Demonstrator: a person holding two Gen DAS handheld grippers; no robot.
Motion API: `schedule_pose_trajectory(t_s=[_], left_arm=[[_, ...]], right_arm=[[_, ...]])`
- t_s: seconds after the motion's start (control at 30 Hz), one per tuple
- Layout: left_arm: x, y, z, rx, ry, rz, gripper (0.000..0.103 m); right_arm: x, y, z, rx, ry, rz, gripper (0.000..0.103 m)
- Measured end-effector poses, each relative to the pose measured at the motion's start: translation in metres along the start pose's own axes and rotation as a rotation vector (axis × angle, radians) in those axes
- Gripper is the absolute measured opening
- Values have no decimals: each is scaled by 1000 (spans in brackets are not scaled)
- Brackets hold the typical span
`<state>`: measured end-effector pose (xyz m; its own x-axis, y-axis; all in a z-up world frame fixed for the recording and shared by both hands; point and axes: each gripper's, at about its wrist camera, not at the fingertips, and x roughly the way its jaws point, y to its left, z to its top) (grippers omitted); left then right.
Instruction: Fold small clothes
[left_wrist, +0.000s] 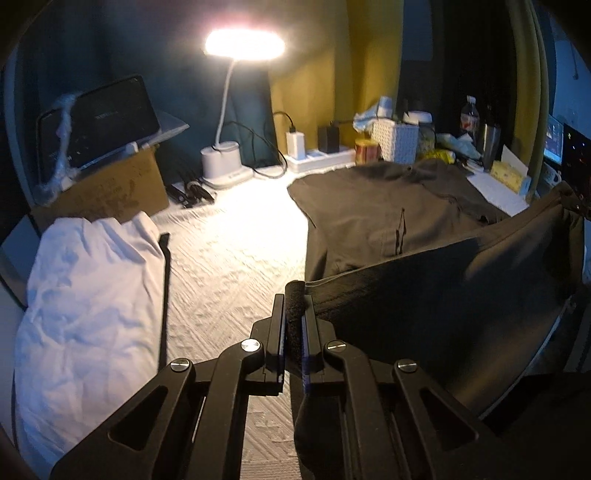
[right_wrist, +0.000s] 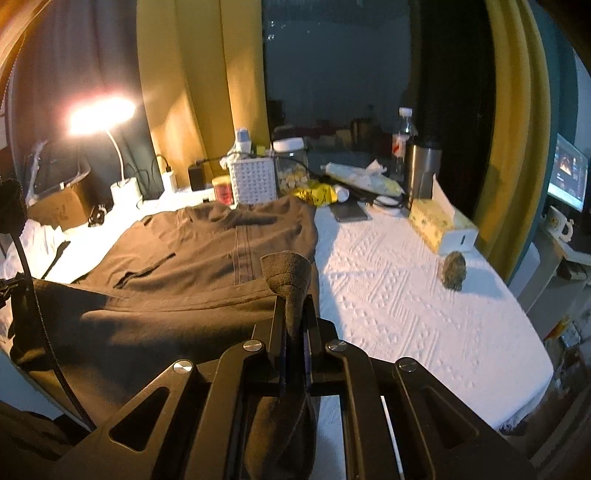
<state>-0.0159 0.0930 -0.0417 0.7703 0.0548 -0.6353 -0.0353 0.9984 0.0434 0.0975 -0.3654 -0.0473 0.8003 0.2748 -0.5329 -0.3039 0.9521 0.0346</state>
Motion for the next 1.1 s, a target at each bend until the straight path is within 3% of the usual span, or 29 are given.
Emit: schedule_pose_trajectory(t_s=[0.43,1.1], left_arm=[[-3,0,40,10,-103,31,5],[28,-4,102,12,-158,37,5]], right_arm=[[3,-17,20,54,-62,9,7],[56,-33,63,80,-92,65,7]])
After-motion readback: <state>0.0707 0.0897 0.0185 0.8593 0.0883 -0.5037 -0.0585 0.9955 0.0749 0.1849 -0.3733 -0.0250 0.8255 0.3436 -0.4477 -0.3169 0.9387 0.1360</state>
